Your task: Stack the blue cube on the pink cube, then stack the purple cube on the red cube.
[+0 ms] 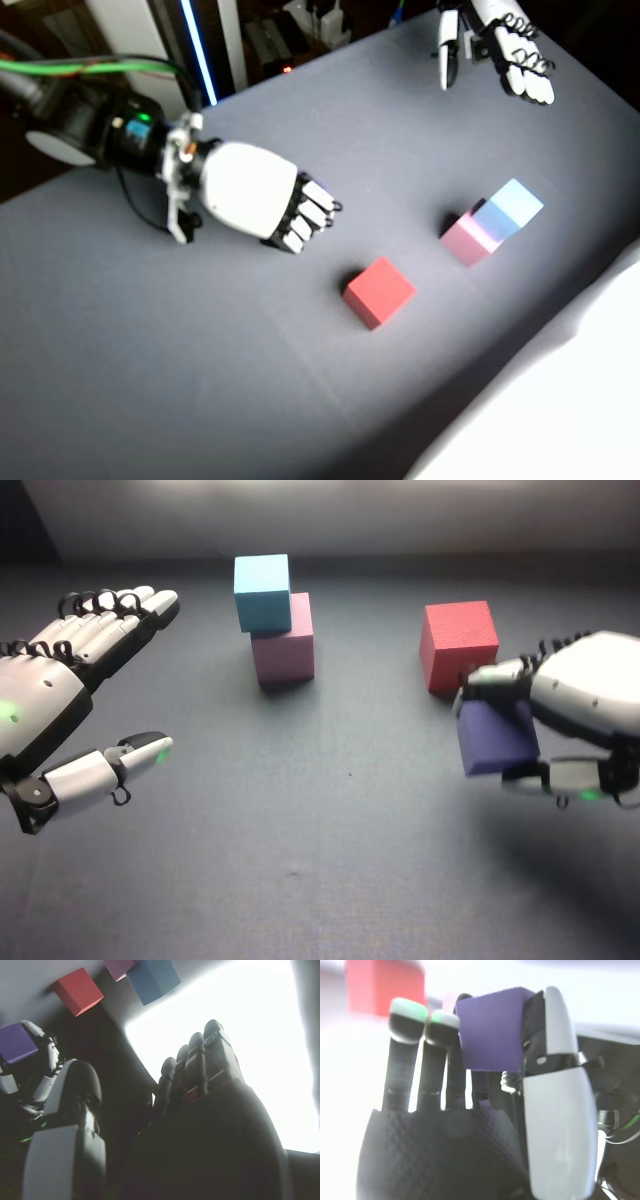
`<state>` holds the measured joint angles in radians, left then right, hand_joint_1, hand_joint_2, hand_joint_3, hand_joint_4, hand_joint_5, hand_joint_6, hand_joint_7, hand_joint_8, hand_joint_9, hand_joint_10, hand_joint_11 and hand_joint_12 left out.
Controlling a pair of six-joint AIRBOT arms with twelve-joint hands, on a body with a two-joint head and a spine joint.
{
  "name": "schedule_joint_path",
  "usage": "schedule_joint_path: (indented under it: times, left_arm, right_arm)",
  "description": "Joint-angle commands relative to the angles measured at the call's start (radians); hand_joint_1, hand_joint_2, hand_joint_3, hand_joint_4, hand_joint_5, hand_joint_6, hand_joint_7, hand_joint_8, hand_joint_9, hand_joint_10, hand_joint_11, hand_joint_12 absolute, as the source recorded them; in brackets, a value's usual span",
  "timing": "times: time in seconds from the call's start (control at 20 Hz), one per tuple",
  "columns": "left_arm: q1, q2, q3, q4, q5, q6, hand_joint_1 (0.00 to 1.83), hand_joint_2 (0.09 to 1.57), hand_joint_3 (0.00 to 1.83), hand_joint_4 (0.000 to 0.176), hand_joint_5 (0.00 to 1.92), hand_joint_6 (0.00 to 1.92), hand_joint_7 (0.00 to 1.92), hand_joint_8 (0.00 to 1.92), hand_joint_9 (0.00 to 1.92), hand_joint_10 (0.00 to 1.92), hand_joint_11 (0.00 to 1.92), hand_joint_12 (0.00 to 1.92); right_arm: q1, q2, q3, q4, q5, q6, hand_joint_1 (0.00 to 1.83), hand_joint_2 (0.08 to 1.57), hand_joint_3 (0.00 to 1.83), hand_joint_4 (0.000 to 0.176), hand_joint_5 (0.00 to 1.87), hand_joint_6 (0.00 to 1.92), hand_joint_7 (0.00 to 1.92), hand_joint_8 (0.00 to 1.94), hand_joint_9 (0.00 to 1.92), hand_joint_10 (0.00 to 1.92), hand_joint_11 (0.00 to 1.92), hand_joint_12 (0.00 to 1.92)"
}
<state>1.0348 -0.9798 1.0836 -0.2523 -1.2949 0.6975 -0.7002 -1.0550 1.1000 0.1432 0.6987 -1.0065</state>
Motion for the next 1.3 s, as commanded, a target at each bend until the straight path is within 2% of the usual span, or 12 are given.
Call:
schedule_joint_path:
  times: [0.0,0.1,0.15,0.25,0.35,0.4,0.55,0.65,0.9,0.95,1.1,1.25]
  left_arm:
    - [-0.002,0.011,0.001,-0.002,-0.130,-0.007,0.73,1.30,0.00,0.038,0.02,0.00,0.00,0.00,0.00,0.00,0.00,0.00]
    - [0.000,0.011,0.001,-0.003,-0.130,-0.008,0.74,1.30,0.00,0.042,0.03,0.00,0.00,0.00,0.00,0.00,0.00,0.00]
    - [0.001,0.011,0.001,-0.003,-0.130,-0.008,0.77,1.29,0.00,0.036,0.03,0.00,0.00,0.00,0.00,0.00,0.00,0.00]
    - [0.002,0.011,0.003,-0.003,-0.128,-0.009,0.75,1.30,0.00,0.033,0.04,0.01,0.00,0.00,0.00,0.00,0.00,0.00]
    - [0.003,0.009,0.007,-0.004,-0.124,-0.015,0.76,1.30,0.00,0.029,0.04,0.00,0.00,0.00,0.00,0.00,0.00,0.00]
    - [0.003,0.006,0.010,-0.004,-0.121,-0.019,0.78,1.30,0.00,0.024,0.04,0.00,0.00,0.00,0.00,0.00,0.00,0.00]
    - [0.003,-0.003,0.019,-0.004,-0.115,-0.030,0.80,1.30,0.00,0.022,0.05,0.01,0.00,0.00,0.00,0.00,0.00,0.00]
    - [0.003,-0.009,0.024,-0.003,-0.113,-0.037,0.78,1.30,0.00,0.039,0.05,0.01,0.00,0.00,0.00,0.00,0.00,0.00]
    - [0.003,-0.027,0.037,-0.004,-0.116,-0.052,0.76,1.30,0.00,0.050,0.05,0.00,0.00,0.00,0.00,0.00,0.00,0.00]
    - [0.003,-0.032,0.041,-0.004,-0.116,-0.059,0.76,1.30,0.00,0.055,0.05,0.00,0.00,0.00,0.00,0.00,0.02,0.01]
    - [0.003,-0.038,0.047,-0.003,-0.117,-0.065,0.76,1.30,0.00,0.050,0.05,0.00,0.00,0.00,0.00,0.00,0.00,0.00]
    - [0.003,-0.039,0.048,-0.003,-0.118,-0.067,0.73,1.30,0.00,0.063,0.04,0.00,0.00,0.00,0.00,0.00,0.01,0.01]
  right_arm:
    - [0.020,0.002,0.005,-0.006,0.117,-0.001,1.16,1.29,0.00,0.000,0.64,1.34,0.75,1.61,0.76,1.65,0.74,1.88]
    - [0.052,0.002,0.025,-0.006,0.116,-0.003,1.19,1.28,0.00,0.000,0.68,1.19,0.73,1.69,0.82,1.86,0.85,1.92]
    - [0.072,0.002,0.038,-0.001,0.111,-0.005,1.30,1.27,0.00,0.000,0.68,1.26,0.69,1.54,0.69,1.71,0.61,1.89]
    - [0.116,0.002,0.063,0.009,0.093,-0.023,1.34,1.24,0.00,0.000,0.64,1.39,0.75,1.30,0.74,1.59,0.61,1.82]
    - [0.164,0.002,0.083,0.037,0.052,-0.085,1.33,1.26,0.00,0.000,0.60,1.42,0.70,1.36,0.73,1.62,0.64,1.78]
    - [0.193,-0.006,0.099,0.045,0.021,-0.115,1.17,1.29,0.00,0.000,0.60,1.48,0.74,1.44,0.72,1.45,0.65,1.79]
    - [0.243,-0.040,0.152,0.075,-0.037,-0.148,1.13,1.29,0.00,0.000,0.61,1.49,0.74,1.46,0.73,1.30,0.62,1.78]
    - [0.275,-0.074,0.199,0.109,-0.087,-0.183,1.31,1.27,0.00,0.000,0.63,1.42,0.65,1.42,0.70,1.62,0.56,1.80]
    - [0.294,-0.118,0.259,0.126,-0.123,-0.190,1.32,1.26,0.00,0.000,0.60,1.36,0.73,1.36,0.76,1.60,0.56,1.71]
    - [0.296,-0.133,0.275,0.132,-0.131,-0.190,1.18,1.28,0.00,0.000,0.59,1.43,0.75,1.47,0.71,1.38,0.58,1.72]
    - [0.301,-0.167,0.308,0.135,-0.150,-0.190,1.12,1.30,0.00,0.000,0.61,1.49,0.72,1.47,0.74,1.23,0.63,1.66]
    - [0.301,-0.174,0.313,0.139,-0.153,-0.190,1.11,1.31,0.00,0.017,0.62,1.52,0.67,1.48,0.72,1.10,0.54,1.59]
